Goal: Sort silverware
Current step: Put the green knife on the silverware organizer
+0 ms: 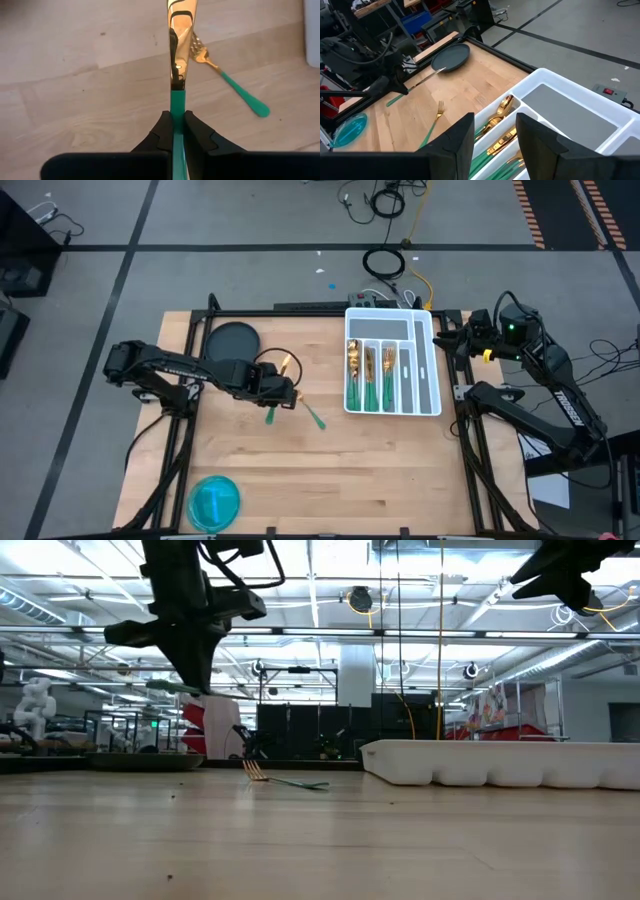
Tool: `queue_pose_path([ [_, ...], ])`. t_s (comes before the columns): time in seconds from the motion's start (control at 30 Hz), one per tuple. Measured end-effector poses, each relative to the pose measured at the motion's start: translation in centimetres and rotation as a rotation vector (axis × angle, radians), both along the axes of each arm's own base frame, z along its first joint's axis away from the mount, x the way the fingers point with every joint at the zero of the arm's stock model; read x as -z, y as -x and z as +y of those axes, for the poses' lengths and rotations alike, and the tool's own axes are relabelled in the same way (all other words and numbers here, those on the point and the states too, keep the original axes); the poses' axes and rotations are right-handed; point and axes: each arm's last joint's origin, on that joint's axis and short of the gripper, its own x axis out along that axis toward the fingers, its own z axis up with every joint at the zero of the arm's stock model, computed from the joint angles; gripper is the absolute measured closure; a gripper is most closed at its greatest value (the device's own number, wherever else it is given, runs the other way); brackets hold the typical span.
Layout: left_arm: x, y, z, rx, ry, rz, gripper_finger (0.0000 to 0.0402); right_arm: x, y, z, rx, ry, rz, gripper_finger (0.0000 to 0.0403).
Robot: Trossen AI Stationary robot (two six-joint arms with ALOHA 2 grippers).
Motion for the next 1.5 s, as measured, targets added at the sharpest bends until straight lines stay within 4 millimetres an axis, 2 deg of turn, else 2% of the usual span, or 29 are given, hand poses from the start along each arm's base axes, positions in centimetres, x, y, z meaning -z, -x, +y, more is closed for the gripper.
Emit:
queue_pose_path([
  [0.23,-0.1,-0.3,0.0,-0.003,0.036,-0.028,0.0383,0.0,0.0,0.0,-0.008,0.017,0.008,0.0264],
  [0.5,-0.7,-2.1,0.2,-0.002,0.047,-0.233,0.0383,0.0,0.0,0.0,-0.01,0.023,0.01,0.0264],
  [0.87,-1.9,-4.0,3.0,-0.013,-0.001,-0.453,0.0383,0.0,0.0,0.0,-0.01,0.023,0.01,0.0264],
  [1.17,-2.6,-4.6,5.8,-0.053,-0.038,-0.556,0.0383,0.0,0.0,0.0,-0.01,0.023,0.01,0.0264],
  [1.5,-1.4,-6.8,7.0,-0.07,0.012,-0.632,0.0384,0.0,0.0,0.0,-0.011,0.023,0.01,0.0264],
])
